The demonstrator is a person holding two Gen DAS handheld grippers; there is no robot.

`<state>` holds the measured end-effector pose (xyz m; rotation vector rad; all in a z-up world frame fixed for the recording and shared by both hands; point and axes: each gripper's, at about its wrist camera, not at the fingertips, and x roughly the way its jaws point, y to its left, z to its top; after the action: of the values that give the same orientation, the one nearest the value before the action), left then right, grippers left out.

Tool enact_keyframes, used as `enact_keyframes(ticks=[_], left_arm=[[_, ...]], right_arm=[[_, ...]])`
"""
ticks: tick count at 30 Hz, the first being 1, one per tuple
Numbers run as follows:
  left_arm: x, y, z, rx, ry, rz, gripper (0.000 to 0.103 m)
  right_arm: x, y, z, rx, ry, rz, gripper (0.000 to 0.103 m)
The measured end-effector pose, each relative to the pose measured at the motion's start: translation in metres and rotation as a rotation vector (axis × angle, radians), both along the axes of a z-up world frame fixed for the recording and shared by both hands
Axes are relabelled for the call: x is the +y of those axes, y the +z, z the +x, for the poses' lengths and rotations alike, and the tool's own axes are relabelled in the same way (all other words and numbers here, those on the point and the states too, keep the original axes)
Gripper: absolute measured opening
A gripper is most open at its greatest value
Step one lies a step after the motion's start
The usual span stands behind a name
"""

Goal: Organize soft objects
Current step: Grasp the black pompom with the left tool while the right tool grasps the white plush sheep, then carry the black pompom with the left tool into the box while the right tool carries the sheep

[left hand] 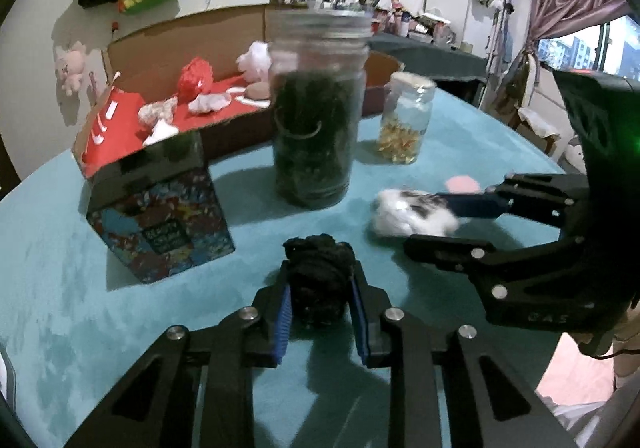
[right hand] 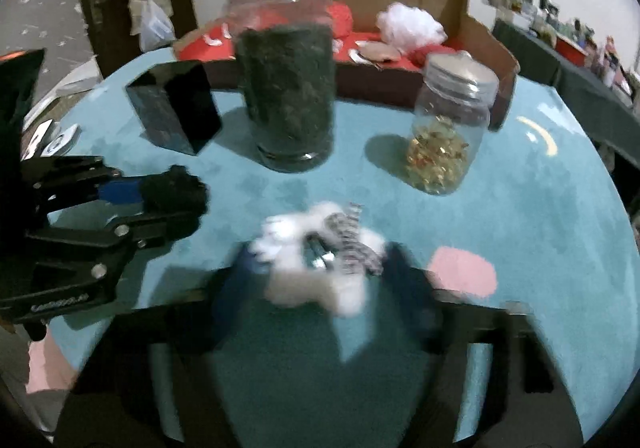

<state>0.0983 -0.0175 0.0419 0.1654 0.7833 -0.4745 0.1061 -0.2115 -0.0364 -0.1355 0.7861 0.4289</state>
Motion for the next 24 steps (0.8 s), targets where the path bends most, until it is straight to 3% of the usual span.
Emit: enact_keyframes(ticks=[2,24], left_arm=[[-0.002,0.003,-0.001,-0.006,-0.006,-0.006,0.027],[0.018,0.033,-0.002,-0.046,0.052,-0.025,0.027]], right_arm=[[-0.001,0.002,-0.004,-0.014,0.011,0.015,0.038],[-0.031,0.039,-0.013,-0.109,-0.05,0.073,0.038]])
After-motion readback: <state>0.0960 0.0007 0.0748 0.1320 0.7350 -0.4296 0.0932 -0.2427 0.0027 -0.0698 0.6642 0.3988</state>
